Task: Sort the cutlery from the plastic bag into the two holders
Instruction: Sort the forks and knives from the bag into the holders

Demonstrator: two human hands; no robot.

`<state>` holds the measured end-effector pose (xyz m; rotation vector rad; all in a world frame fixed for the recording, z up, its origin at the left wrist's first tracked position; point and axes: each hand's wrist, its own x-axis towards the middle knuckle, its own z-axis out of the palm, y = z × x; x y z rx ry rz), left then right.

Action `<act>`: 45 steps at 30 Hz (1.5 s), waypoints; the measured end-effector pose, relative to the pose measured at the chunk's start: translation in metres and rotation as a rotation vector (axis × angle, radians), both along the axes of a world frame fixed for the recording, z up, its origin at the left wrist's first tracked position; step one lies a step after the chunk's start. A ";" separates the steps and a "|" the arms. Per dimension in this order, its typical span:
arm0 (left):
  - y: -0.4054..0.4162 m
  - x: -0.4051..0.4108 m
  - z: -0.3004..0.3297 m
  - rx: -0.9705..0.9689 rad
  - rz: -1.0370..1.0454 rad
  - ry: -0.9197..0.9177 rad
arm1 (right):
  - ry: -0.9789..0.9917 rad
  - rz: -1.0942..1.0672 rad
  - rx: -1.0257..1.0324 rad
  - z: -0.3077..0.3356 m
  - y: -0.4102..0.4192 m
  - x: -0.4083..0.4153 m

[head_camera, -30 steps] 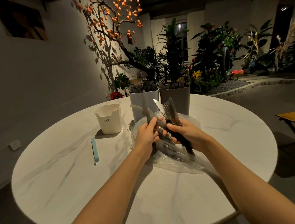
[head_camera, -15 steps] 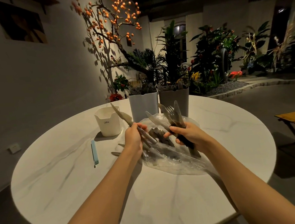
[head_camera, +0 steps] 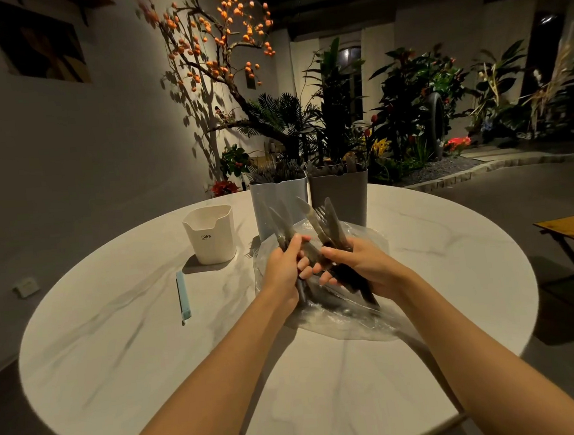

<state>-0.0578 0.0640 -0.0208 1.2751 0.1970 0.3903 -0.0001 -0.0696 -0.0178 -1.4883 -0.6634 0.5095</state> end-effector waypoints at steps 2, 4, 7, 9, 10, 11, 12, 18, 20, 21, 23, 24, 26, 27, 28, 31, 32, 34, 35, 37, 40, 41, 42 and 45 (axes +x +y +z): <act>0.000 0.001 0.004 -0.147 0.078 0.020 | 0.025 0.002 -0.036 0.000 -0.001 0.001; 0.004 0.007 0.002 -0.139 0.155 0.054 | 0.053 0.053 -0.065 0.001 -0.002 0.001; 0.006 0.010 -0.002 -0.029 0.175 0.080 | -0.013 0.132 -0.173 0.003 -0.003 -0.001; 0.004 0.009 -0.001 0.016 0.157 0.066 | -0.038 0.187 -0.228 0.003 -0.004 -0.003; 0.003 0.010 0.000 0.070 0.161 0.089 | -0.038 0.214 -0.239 0.003 -0.004 -0.003; 0.002 0.010 0.000 0.105 0.168 0.114 | -0.029 0.237 -0.235 0.003 -0.004 -0.004; 0.003 0.011 0.000 0.098 0.162 0.118 | -0.016 0.253 -0.222 0.004 -0.004 -0.004; -0.002 0.003 0.000 -0.111 -0.028 -0.035 | 0.040 0.307 -0.156 0.005 -0.004 -0.001; -0.001 0.002 0.001 -0.109 -0.054 -0.049 | 0.052 0.300 -0.158 0.004 -0.004 0.000; 0.000 0.003 0.000 -0.073 -0.038 -0.034 | 0.057 0.291 -0.164 0.003 -0.004 0.000; 0.000 0.005 0.001 -0.027 0.055 -0.003 | 0.070 0.267 -0.170 0.004 -0.003 0.000; 0.000 0.006 0.002 -0.053 0.105 0.002 | 0.081 0.250 -0.163 0.004 -0.004 0.000; 0.002 0.008 0.006 -0.203 0.196 -0.005 | 0.110 0.200 -0.140 0.004 -0.004 -0.001; 0.006 0.010 0.007 -0.277 0.234 -0.011 | 0.113 0.158 -0.140 0.004 -0.003 -0.001; 0.010 0.012 0.007 -0.321 0.263 -0.008 | 0.096 0.093 -0.152 0.002 -0.002 -0.001; 0.013 0.010 0.007 -0.388 0.198 -0.052 | -0.035 -0.135 -0.240 -0.002 0.005 -0.002; 0.012 0.010 0.006 -0.371 0.155 -0.063 | -0.085 -0.185 -0.260 -0.004 0.007 -0.002; 0.006 0.010 0.002 -0.208 0.099 -0.062 | -0.189 -0.253 -0.278 -0.008 0.011 -0.001; 0.001 0.009 0.002 -0.116 0.074 -0.065 | -0.240 -0.279 -0.296 -0.009 0.014 -0.001; -0.010 0.010 0.001 0.062 0.062 -0.057 | -0.336 -0.317 -0.354 -0.012 0.019 -0.001; -0.018 0.013 -0.001 0.182 0.147 -0.009 | -0.449 -0.360 -0.386 -0.010 0.027 -0.008; -0.017 0.014 -0.002 0.184 0.172 0.011 | -0.467 -0.369 -0.385 -0.008 0.028 -0.010; -0.016 0.015 -0.002 0.182 0.191 0.016 | -0.457 -0.363 -0.389 -0.006 0.028 -0.011; -0.015 0.013 -0.001 0.200 0.240 0.035 | -0.294 -0.265 -0.360 -0.001 0.023 -0.012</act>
